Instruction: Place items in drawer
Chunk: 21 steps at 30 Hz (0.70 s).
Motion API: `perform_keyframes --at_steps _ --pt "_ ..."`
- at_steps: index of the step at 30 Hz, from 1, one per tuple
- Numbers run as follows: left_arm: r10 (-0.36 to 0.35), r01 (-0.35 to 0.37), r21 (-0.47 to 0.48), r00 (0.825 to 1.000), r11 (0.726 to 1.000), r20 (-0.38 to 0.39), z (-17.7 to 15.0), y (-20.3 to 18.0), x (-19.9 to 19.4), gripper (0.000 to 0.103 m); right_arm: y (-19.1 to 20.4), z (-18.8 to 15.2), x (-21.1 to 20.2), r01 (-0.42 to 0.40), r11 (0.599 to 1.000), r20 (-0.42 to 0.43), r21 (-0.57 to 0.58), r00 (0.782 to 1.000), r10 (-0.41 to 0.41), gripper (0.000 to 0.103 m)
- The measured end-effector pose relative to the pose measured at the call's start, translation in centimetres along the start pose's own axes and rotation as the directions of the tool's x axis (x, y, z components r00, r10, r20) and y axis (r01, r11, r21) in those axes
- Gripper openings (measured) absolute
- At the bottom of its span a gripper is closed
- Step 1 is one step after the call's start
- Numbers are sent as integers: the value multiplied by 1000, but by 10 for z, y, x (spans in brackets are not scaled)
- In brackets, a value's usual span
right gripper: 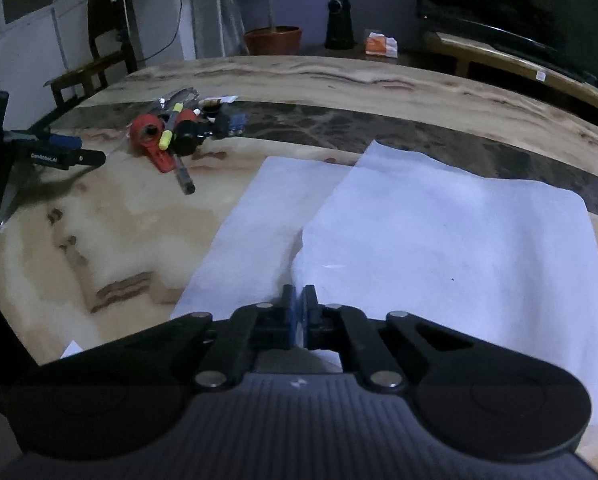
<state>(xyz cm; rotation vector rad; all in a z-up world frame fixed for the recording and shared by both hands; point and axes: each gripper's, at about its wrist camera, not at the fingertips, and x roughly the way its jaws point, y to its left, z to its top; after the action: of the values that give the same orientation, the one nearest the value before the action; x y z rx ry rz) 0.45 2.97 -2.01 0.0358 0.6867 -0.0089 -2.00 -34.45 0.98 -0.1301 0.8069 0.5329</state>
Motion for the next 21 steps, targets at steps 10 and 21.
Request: perform_keyframes --at_steps 10,21 --pt "0 0 0 1000 1000 0 0 0 0 103 -13 4 -24 -2 998 98 64 995 -4 1" --pt "0 0 0 1000 1000 0 0 0 0 103 7 7 -54 -57 998 209 -33 976 63 1"
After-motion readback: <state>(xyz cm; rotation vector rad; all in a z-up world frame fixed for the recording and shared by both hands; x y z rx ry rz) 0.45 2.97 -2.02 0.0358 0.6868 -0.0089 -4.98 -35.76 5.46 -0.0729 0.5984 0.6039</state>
